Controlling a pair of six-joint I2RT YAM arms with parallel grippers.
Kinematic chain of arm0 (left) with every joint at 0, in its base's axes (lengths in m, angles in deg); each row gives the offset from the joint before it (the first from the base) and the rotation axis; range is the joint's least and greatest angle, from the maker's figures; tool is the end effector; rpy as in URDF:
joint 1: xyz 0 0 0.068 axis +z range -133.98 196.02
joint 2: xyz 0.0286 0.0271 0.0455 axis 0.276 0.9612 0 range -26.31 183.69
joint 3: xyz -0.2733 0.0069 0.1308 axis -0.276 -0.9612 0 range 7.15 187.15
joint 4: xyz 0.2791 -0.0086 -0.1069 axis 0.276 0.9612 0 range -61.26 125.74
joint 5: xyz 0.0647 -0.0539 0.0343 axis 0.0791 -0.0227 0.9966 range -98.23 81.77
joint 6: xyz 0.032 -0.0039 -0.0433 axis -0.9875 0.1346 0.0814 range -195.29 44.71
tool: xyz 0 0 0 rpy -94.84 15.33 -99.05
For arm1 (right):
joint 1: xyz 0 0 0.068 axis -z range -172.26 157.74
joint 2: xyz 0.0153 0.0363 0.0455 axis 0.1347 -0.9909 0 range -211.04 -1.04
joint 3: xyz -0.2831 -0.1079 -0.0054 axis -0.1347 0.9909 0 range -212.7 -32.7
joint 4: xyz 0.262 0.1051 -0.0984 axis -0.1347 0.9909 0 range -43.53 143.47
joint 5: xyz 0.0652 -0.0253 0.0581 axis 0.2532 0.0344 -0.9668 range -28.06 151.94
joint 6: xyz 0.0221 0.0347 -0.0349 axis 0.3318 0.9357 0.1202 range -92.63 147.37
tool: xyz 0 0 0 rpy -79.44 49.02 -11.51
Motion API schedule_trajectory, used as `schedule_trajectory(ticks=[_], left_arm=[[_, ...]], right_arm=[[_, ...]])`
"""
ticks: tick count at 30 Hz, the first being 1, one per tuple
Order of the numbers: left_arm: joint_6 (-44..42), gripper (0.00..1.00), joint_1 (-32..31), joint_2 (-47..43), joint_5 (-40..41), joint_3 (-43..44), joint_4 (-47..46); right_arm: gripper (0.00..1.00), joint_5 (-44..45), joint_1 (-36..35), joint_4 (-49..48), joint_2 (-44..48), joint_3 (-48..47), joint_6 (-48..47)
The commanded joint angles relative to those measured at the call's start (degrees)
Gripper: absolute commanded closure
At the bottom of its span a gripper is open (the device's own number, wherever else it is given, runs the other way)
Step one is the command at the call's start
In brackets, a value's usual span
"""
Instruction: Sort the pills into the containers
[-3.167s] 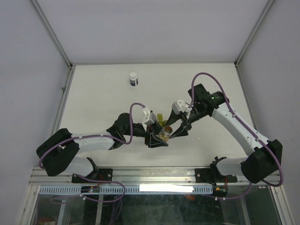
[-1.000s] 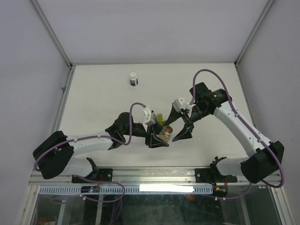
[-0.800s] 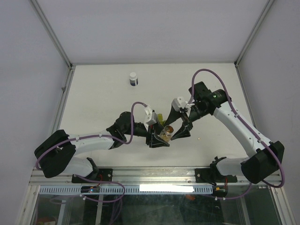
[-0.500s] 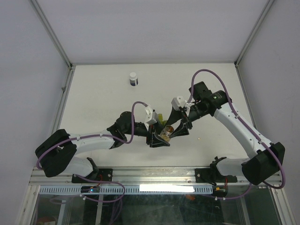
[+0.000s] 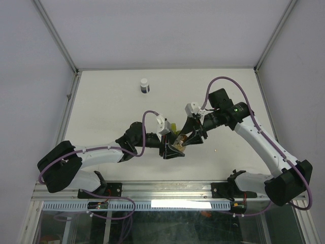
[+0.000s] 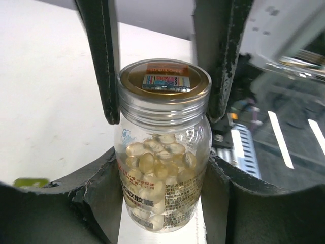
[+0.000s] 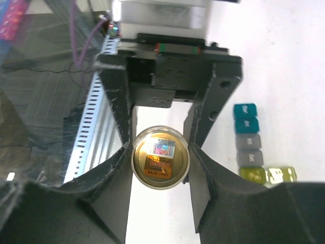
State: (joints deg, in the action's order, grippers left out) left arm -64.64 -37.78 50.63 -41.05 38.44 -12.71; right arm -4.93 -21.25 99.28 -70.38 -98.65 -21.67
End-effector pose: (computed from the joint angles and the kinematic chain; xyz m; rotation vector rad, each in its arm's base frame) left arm 0.1609 -0.2527 0.2318 1.0850 1.4461 -1.2986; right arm 0.2050 0.1512 0.3595 -1.6397 1.3586 1.2471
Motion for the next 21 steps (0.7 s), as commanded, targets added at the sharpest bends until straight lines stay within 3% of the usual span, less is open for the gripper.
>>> schedule_trajectory(ticks=[1, 5, 8, 9, 12, 15, 16, 21], left_arm=[[-2.64, 1.0, -2.14, -3.19, 25.42, 1.08, -5.21], [-1.31, 1.0, -4.05, -1.25, 44.22, 3.1, -2.99], [-1.14, 1.0, -4.55, 1.36, 47.3, 4.25, -2.54], [-1.16, 1.0, -4.56, 1.96, 46.9, 4.52, -2.2], [-1.23, 1.0, -4.54, 3.13, 45.11, 4.09, -2.14], [-0.45, 1.0, -4.22, 2.83, 43.86, 1.95, -2.99], [0.84, 1.0, -3.79, 2.35, 43.13, 0.82, -4.14], [3.66, 1.0, -1.27, -1.42, 34.81, -6.23, -10.32]], right_arm=[[0.8, 12.47, -0.33, -12.86, 1.24, 3.32, 16.94], [0.83, 25.44, 0.85, -20.13, -0.08, 5.12, 26.16], [0.82, 25.84, 2.45, -21.87, -0.81, 4.67, 29.64], [0.77, 24.65, 2.86, -22.08, -0.75, 4.47, 30.1], [0.33, 18.55, 4.25, -22.08, -0.09, 3.81, 30.5], [0.08, 10.52, 7.12, -20.17, 0.9, 2.04, 29.04], [0.02, 8.04, 8.4, -18.96, 1.23, 1.31, 27.41], [0.01, 2.61, 11.13, -11.71, 3.19, 0.49, 15.38]])
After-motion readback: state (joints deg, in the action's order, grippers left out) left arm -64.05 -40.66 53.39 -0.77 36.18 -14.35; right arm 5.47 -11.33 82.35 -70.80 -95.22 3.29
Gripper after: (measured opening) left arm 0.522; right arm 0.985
